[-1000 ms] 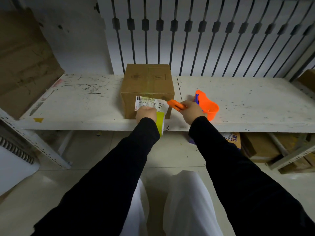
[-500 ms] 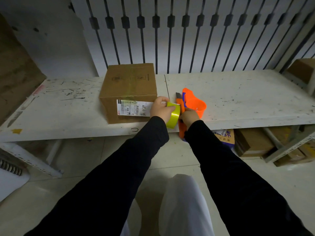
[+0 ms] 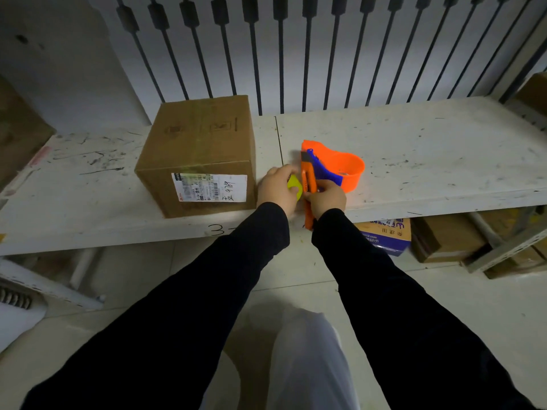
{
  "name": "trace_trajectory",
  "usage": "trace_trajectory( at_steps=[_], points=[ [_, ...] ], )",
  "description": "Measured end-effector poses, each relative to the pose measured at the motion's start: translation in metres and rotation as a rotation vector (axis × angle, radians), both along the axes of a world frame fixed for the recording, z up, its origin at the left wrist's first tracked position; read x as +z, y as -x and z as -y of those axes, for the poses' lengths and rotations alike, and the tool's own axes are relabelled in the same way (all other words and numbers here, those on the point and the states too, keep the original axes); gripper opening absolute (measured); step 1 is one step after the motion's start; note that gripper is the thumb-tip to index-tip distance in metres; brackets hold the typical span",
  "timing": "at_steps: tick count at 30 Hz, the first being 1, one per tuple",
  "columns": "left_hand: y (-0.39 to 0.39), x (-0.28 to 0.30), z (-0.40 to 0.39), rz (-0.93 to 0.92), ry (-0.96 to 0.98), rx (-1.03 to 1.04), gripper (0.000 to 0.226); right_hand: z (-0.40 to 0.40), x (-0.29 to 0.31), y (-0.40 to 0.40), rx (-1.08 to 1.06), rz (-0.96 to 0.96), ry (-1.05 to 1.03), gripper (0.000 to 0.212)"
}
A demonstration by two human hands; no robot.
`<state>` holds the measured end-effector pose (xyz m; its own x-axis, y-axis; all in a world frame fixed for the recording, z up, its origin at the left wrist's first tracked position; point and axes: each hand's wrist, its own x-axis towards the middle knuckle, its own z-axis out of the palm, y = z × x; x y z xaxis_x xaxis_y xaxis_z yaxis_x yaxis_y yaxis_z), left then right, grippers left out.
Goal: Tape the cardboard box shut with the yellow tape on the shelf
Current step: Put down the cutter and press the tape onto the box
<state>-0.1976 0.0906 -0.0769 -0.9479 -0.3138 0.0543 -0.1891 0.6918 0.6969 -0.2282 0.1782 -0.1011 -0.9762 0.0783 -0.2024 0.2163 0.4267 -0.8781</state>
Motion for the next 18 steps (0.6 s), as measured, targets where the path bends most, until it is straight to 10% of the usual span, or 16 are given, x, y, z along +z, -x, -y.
trace_trajectory(
  at_steps=[18],
  points=[
    [0.014,-0.024,0.003,0.164,0.384,-0.165,0.033,0.002,-0.024,0.015,-0.018,-0.083,-0.203,0.023]
  ],
)
